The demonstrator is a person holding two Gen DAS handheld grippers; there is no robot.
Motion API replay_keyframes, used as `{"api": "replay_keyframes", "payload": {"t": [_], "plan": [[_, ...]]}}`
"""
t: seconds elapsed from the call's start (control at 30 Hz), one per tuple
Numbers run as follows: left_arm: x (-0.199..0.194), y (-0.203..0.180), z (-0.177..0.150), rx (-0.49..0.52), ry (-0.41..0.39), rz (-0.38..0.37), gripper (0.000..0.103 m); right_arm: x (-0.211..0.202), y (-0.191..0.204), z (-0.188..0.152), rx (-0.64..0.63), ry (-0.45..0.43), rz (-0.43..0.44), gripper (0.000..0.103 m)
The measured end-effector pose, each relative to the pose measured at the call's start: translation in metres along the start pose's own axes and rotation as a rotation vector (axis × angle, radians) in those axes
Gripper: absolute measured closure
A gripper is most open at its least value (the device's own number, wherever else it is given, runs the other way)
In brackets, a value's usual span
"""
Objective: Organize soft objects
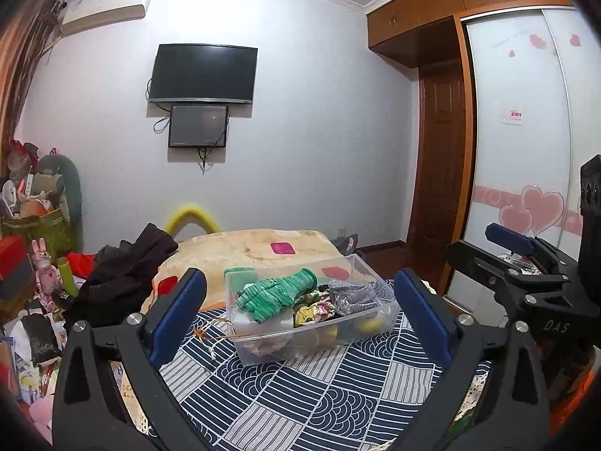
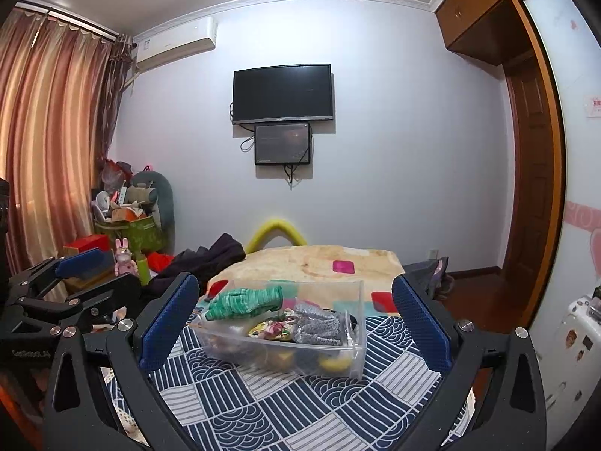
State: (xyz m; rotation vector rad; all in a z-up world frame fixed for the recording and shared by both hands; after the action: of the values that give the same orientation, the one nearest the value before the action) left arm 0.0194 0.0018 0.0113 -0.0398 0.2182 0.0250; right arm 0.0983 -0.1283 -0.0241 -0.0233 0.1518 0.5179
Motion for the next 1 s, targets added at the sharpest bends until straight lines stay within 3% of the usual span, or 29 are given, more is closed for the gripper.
{"api": "replay_keyframes", "payload": {"t": [1.0], "plan": [[0.0014,0.0003,-0.0004,-0.030,0.009,0.007,0.002,-0.0040,0.0043,0.0009,0.002,-0.002,0.001,0.000]]}}
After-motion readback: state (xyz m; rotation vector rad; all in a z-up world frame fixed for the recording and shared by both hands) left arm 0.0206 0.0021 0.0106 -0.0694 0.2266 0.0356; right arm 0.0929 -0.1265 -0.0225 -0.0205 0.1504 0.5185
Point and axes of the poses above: each gripper's, at about its wrist camera, not at the fingertips, and x roughly the way its jaws point, y to its left, z to its top, the point moved 1 cm from there along x, roughly the way its jaws point, and after that the axes turned 6 degrees about z, right-handed, at the moved point
